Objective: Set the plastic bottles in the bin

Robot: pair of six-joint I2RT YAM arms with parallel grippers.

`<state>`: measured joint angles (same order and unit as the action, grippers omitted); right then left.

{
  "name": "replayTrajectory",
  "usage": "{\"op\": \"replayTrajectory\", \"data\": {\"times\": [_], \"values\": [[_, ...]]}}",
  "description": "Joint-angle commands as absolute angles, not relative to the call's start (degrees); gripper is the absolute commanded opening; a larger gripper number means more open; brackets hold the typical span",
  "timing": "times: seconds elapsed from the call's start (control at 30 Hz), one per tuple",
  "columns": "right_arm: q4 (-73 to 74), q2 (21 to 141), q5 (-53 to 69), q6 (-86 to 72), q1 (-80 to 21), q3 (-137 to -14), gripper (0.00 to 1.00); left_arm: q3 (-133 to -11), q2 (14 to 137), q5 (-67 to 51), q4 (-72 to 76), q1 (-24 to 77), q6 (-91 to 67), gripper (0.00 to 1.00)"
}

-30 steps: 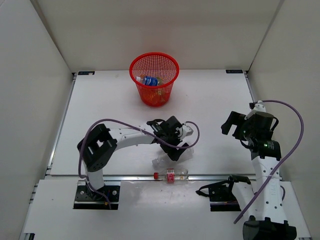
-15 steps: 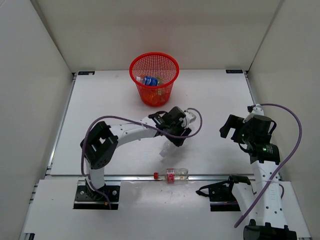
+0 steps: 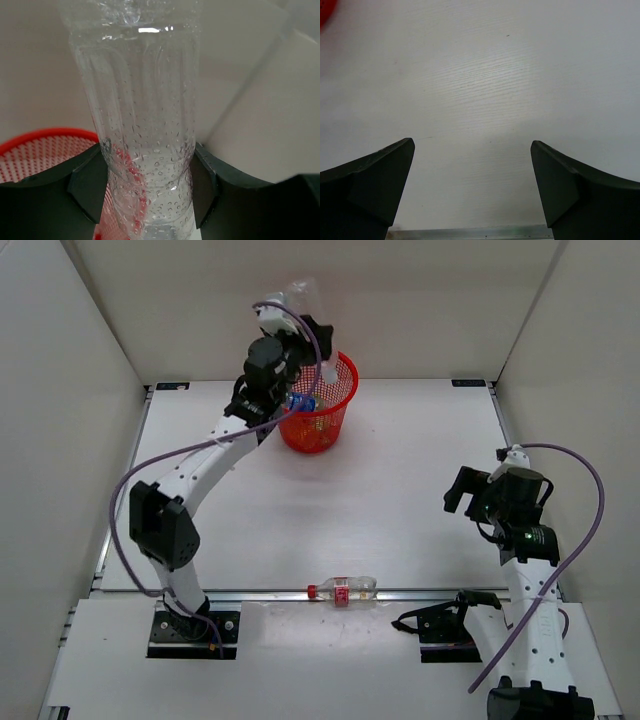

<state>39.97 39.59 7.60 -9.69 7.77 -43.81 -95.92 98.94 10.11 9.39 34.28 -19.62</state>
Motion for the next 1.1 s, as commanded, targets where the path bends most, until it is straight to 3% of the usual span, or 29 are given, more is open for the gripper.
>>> {"op": "replayTrajectory", "data": {"times": [0.0, 0.1, 0.23, 0.33, 0.37, 0.4, 0.43, 0.57, 0.77, 0.97, 1.07], "values": [[35.7, 39.64, 7.29, -7.48, 6.68, -43.16, 0.99, -102.01, 106.6, 17.74, 17.67, 30.24, -23.65, 0.54], [32.97, 39.9, 6.34, -6.85, 6.06, -41.32, 0.99, -112.82, 116.18, 19.6, 14.33, 28.92, -24.52, 0.68], [31.03, 40.34, 6.41, -6.6, 6.5, -40.16, 0.99, -111.73, 118.57, 21.09, 15.1, 27.51, -31.72, 0.66], [31.11, 41.3, 7.47, -4.31, 6.16, -40.25, 0.99, -108.98, 117.95, 22.76, 15.39, 27.51, -31.73, 0.72], [31.46, 41.31, 6.6, -3.87, 5.63, -40.43, 0.99, -109.07, 117.6, 22.68, 14.34, 27.42, -30.68, 0.81], [31.2, 41.57, 6.24, -3.78, 5.1, -40.52, 0.99, -108.12, 116.81, 22.24, 14.33, 28.03, -29.46, 0.97], [30.85, 41.92, 6.41, -3.61, 4.23, -40.78, 1.0, -106.71, 116.2, 23.11, 14.5, 28.73, -28.83, 0.99], [29.97, 40.35, 5.89, 1.3, -3.58, -40.87, 0.99, -100.91, 109.97, 22.69, 14.51, 29.79, -26.73, 0.99], [29.63, 40.78, 8.6, 5.63, -18.78, -43.24, 1.0, -95.99, 98.82, 14.42, -2.35, 30.14, -26.37, 0.99], [24.18, 47.17, 11.33, 7.46, -38.2, -43.33, 1.0, -71.42, 75.89, 18.02, -24.39, 35.85, -24.07, 0.98], [23.56, 53.5, 16.32, 8.7, -44.45, -45.43, 1.0, -60.08, 68.66, 13.92, -37.13, 32.89, -28.74, 0.98]]}}
